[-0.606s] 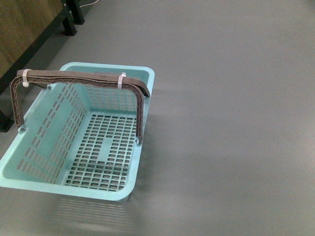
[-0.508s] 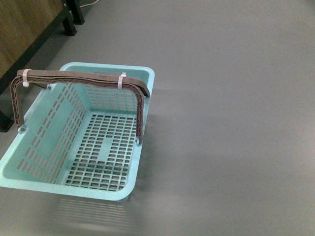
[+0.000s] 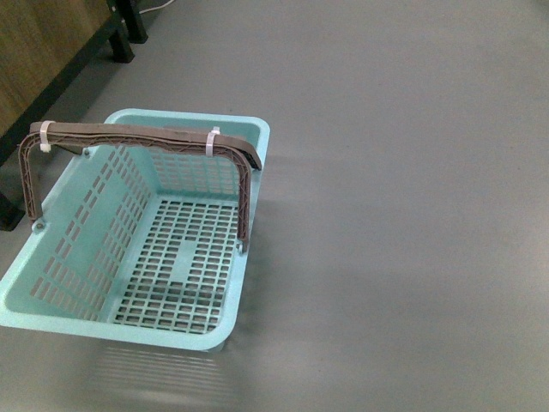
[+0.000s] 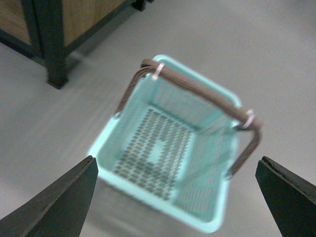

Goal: Pick lemon and mango into basket

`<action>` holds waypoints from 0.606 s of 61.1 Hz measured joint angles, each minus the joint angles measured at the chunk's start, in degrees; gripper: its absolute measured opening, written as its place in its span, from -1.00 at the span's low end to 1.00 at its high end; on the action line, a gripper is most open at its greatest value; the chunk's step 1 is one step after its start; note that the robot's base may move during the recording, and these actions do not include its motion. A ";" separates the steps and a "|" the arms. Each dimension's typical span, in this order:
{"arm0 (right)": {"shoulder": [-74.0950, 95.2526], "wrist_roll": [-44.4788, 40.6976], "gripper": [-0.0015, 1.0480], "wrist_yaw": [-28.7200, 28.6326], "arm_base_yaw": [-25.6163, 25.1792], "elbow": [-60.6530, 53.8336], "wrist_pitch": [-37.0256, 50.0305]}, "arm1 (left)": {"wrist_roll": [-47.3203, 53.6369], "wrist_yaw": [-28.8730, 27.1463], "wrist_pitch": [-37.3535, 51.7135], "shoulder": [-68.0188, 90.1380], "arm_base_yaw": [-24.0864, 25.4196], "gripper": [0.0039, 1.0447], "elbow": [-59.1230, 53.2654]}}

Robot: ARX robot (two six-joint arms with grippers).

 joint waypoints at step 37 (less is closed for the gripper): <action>0.00 0.00 0.83 -0.02 0.00 0.00 0.00 | -50.86 2.38 50.18 86.55 -0.92 0.87 22.16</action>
